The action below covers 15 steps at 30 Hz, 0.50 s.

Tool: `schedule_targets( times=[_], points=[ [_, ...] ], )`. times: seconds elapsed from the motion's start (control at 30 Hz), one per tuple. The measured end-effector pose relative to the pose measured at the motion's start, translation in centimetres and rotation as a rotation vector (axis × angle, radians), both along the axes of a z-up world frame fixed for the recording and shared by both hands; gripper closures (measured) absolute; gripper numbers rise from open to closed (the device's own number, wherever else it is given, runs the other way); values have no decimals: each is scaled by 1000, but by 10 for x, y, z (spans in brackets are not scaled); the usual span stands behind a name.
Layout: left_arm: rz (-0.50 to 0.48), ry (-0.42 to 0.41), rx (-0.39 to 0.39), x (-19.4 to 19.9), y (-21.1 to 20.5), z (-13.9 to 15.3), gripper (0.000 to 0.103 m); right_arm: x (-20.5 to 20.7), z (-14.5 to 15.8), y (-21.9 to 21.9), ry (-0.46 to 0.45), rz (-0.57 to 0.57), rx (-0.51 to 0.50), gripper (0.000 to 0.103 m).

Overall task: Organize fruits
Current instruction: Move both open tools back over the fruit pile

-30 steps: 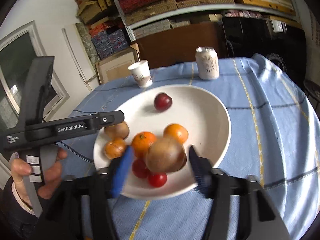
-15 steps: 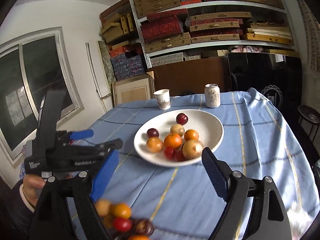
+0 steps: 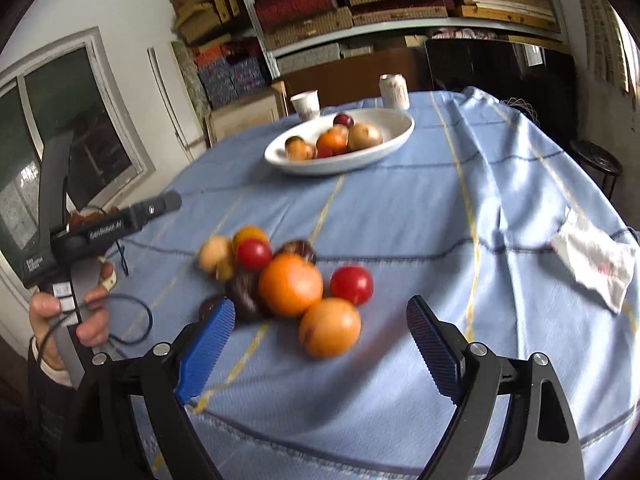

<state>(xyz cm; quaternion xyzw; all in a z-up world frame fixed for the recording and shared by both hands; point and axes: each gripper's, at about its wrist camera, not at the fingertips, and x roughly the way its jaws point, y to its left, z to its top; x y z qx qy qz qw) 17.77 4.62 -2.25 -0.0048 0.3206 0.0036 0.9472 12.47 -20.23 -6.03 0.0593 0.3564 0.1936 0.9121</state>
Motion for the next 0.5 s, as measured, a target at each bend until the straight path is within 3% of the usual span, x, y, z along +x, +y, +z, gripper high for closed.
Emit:
schedule_targets(
  times=[0.1, 0.5],
  points=[
    [-17, 0, 0, -1, 0, 0, 5, -2, -2, 13, -18, -2, -74, 16],
    [-6, 3, -23, -3, 4, 1, 5, 13, -19, 32, 92, 13, -210, 50]
  ],
)
